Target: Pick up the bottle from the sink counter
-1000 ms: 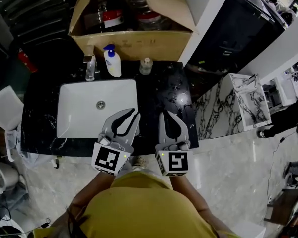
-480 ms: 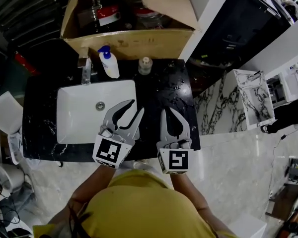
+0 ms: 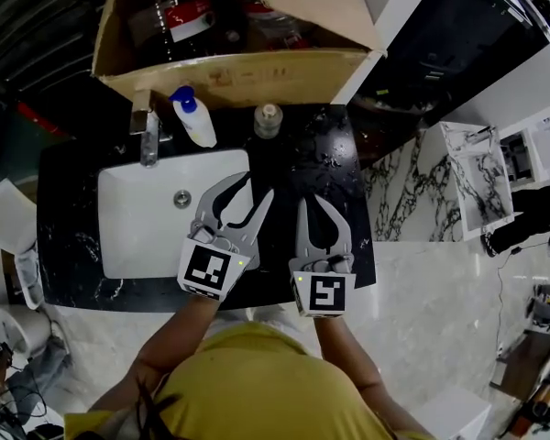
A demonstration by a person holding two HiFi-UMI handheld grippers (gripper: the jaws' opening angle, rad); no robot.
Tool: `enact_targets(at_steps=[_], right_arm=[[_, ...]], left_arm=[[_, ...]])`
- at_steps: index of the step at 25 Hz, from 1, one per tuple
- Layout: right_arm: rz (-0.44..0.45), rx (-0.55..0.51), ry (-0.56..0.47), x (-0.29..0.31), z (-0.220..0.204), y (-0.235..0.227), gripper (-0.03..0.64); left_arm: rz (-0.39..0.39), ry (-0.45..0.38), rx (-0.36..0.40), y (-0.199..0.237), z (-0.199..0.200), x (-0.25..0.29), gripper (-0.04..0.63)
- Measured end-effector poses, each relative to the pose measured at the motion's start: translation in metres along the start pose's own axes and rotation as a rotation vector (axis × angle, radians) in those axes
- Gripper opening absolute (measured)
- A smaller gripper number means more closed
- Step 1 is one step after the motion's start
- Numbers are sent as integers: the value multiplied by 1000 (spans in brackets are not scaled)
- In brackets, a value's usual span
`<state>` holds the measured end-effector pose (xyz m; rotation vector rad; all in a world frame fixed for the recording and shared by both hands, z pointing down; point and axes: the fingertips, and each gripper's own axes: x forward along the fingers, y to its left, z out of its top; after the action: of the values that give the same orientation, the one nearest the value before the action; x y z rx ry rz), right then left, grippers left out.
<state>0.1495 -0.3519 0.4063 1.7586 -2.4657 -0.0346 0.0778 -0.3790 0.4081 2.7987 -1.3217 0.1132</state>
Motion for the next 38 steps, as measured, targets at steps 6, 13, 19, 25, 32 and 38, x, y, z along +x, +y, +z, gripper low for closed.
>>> enact_targets(at_steps=[6,13,19,25,32,38], right_arm=[[5,6,23,26,-18,-9,17],[1,11,46,53,-34,-23,18],[-2,6,69,71,-48,-33,17],[4,8,96,83,-63,-39,17],[10,18,121,89,-76,-43,17],[10,21,141,90,-85,-47,17]], left_arm=[[12,19,-15,18,-20,32,178],[30,70,-29,41,-46,67,218],[54,106,-27,59,-75,91,257],[69,167,-30,72,-101,113,277],[99,216,-27,86,-119,134,311],[100,257,-13,96,-127,156,339]])
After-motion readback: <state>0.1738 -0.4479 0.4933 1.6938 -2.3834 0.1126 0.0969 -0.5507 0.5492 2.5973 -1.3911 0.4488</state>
